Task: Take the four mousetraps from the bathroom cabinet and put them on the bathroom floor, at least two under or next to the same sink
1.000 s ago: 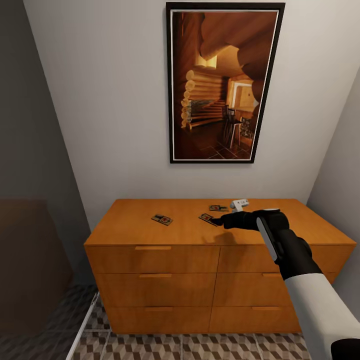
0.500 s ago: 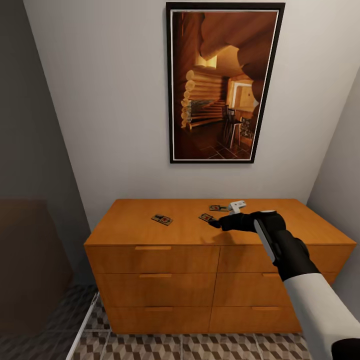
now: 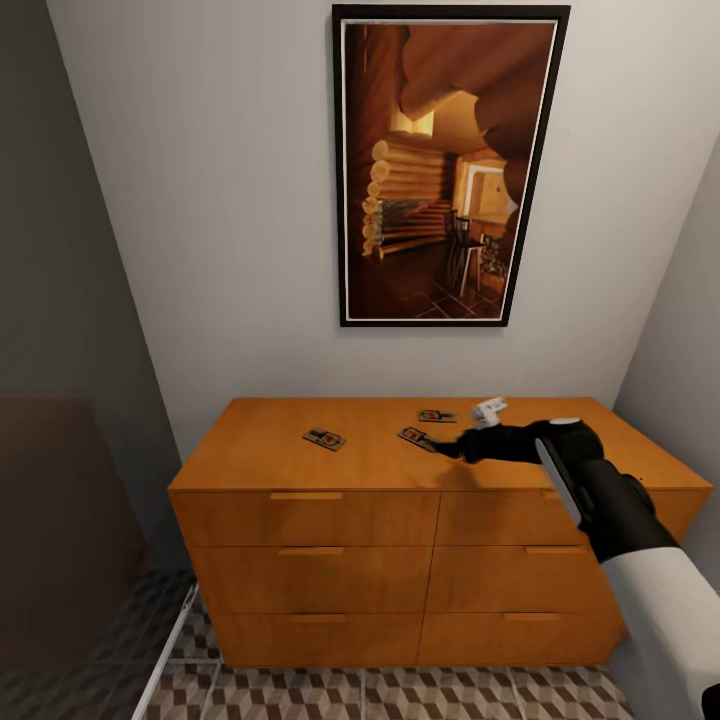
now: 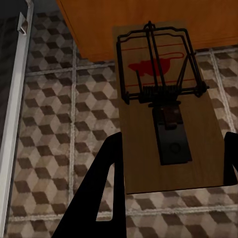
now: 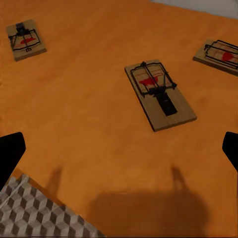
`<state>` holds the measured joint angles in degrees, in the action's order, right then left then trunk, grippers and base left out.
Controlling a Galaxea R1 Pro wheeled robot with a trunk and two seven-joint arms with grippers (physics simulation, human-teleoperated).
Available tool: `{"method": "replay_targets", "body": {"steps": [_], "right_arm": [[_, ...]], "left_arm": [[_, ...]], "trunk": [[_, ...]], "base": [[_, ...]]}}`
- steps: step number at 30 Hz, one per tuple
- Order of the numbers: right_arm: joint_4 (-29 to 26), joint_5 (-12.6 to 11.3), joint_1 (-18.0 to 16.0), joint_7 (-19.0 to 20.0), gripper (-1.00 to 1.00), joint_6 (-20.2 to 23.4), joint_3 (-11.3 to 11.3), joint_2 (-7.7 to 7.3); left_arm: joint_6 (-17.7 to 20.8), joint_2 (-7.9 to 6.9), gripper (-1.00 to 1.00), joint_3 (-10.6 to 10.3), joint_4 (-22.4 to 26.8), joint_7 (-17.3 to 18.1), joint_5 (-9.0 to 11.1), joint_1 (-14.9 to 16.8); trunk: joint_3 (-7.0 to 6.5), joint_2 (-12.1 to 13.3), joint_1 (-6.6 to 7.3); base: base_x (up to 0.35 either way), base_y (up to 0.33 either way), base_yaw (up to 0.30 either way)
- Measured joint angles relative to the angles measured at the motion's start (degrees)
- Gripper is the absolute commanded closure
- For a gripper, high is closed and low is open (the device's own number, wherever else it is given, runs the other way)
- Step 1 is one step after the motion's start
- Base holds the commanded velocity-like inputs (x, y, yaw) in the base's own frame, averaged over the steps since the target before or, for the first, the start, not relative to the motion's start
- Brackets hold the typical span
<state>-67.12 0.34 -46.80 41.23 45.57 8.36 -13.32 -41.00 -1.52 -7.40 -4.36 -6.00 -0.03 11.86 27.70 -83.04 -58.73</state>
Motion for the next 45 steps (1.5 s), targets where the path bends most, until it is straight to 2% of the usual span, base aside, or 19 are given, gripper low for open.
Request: {"method": "replay_targets", "body": {"steps": [1, 3, 9, 26, 39, 45], "right_arm": [[-0.4, 0.0, 0.0, 1.7, -1.00, -0.1, 0.1, -0.91], [-0.6, 0.0, 0.0, 3.2, -1.00, -0.2, 0.1, -1.71], [-1.6, 0.2, 0.0, 6.0, -1.00, -0.3, 0.2, -3.13], [-4.9, 2.0, 0.0, 12.3, -1.00, -0.3, 0.2, -4.15], [-5.6, 2.4, 0.0, 13.1, -1.00, -0.3, 0.3, -4.80], [-5.6, 3.7, 0.0, 13.1, -1.00, -0.2, 0.4, -4.75]], "left_arm": [[0.0, 0.00, 1.00, 0.0, 0.0, 0.0, 0.0, 0.0], [0.0, 0.00, 1.00, 0.0, 0.0, 0.0, 0.0, 0.0], [0.0, 0.00, 1.00, 0.0, 0.0, 0.0, 0.0, 0.0], [0.0, 0.00, 1.00, 0.0, 0.0, 0.0, 0.0, 0.0], [0.0, 0.00, 1.00, 0.0, 0.0, 0.0, 0.0, -0.3], [0.0, 0.00, 1.00, 0.1, 0.1, 0.0, 0.0, -0.3]], "trunk": [[0.00, 0.0, 0.00], [0.00, 0.0, 0.00], [0.00, 0.0, 0.00], [0.00, 0.0, 0.00], [0.00, 0.0, 0.00], [0.00, 0.0, 0.02]], "base": [[0.000, 0.000, 0.000], [0.000, 0.000, 0.000], [0.000, 0.000, 0.000], [0.000, 0.000, 0.000], [0.009, 0.000, 0.000], [0.200, 0.000, 0.000]]}}
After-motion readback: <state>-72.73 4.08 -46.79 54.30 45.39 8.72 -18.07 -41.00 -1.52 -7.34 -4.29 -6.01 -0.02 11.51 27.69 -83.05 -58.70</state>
